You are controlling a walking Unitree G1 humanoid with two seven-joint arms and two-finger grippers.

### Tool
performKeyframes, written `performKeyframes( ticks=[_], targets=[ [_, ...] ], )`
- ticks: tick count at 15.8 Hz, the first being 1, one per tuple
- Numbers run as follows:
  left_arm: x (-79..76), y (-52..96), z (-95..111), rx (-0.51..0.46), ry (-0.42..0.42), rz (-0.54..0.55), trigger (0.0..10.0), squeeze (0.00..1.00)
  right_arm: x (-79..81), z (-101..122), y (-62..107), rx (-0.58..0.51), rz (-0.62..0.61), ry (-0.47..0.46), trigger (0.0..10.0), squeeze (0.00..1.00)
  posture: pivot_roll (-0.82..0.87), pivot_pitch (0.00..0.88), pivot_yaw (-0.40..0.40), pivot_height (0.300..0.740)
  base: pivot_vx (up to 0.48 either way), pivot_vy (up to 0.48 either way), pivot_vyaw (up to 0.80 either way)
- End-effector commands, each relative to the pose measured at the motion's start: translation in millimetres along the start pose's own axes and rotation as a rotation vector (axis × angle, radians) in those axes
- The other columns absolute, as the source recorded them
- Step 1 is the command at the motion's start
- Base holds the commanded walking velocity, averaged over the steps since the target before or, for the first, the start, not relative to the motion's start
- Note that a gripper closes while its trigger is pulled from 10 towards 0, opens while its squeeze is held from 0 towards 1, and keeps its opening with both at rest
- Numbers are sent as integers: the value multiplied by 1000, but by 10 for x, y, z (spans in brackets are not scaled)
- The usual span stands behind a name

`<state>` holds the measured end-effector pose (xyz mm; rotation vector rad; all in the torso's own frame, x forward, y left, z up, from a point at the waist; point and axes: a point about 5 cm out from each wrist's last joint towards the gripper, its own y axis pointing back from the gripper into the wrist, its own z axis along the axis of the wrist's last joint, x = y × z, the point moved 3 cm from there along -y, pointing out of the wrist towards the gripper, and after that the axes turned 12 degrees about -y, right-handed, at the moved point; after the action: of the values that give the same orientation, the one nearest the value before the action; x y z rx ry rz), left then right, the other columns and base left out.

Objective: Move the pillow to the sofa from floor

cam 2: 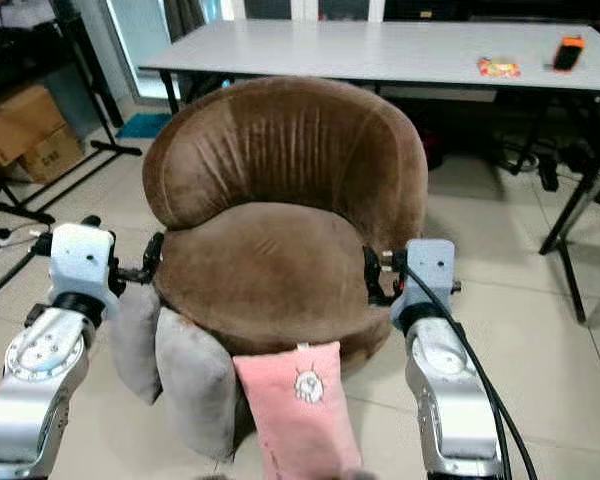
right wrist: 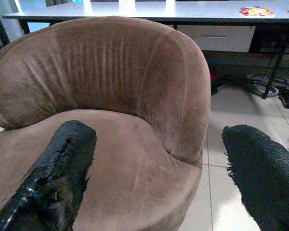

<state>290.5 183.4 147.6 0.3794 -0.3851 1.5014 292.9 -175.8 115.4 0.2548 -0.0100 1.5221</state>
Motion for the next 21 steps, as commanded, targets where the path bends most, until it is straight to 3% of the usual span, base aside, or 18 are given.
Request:
performKeyframes(
  ticks=[1, 4, 6, 9, 10, 11, 12, 13, 14, 18, 19, 21],
  targets=[
    [-3, 5, -52, 16, 8, -4, 10000, 0, 15, -1, 0, -2, 8, -2, 10000, 0, -149, 0, 84, 655, 0, 0, 0],
    [-20, 11, -59, 23, 20, -6, 10000, 0, 13, -3, 5, -2, 11, 4, 10000, 0, -149, 0, 81, 625, 0, 0, 0],
    [-48, 23, -83, 47, 76, -17, 10000, 0, 22, 10, -4, -11, 17, 14, 10000, 0, -148, 0, 77, 602, 0, 0, 0],
    [-43, 32, -85, 39, 73, -21, 10000, 0, 36, 7, -15, -9, 24, 9, 10000, 0, -144, 0, 71, 602, 0, 0, 0],
    [-44, 35, -87, 36, 66, -27, 10000, 208, 41, 7, -18, -7, 27, 10, 10000, 0, -143, 0, 69, 602, 0, 0, 0],
    [-44, 37, -89, 34, 61, -30, 10000, 894, 44, 7, -19, -7, 30, 9, 10000, 0, -143, 0, 69, 602, 0, 0, 0],
    [-51, 36, -88, 35, 69, -36, 10000, 1000, 57, 13, -19, -13, 43, 4, 10000, 0, -142, 0, 69, 602, 0, 0, 0],
    [-59, 35, -85, 35, 73, -44, 10000, 1000, 56, 27, -15, -26, 45, 9, 10000, 353, -142, 0, 69, 602, 0, 0, 0],
    [-62, 34, -82, 32, 72, -47, 10000, 1000, 39, 50, -11, -45, 39, 41, 10000, 1000, -142, 0, 69, 602, 0, 0, 0],
    [-61, 11, -73, 20, 56, -41, 10000, 1000, -50, 68, -7, -37, 11, -4, 10000, 1000, -148, 0, 73, 602, 0, 0, 0],
    [-57, 10, -70, 19, 51, -37, 10000, 1000, -58, 82, -16, -56, 4, 86, 10000, 1000, -148, 0, 73, 602, 0, 0, 0],
    [-50, 9, -69, 19, 43, -27, 10000, 1000, -66, 85, -18, -74, 1, 137, 10000, 1000, -148, 0, 73, 602, 0, 0, 0]
  ],
)
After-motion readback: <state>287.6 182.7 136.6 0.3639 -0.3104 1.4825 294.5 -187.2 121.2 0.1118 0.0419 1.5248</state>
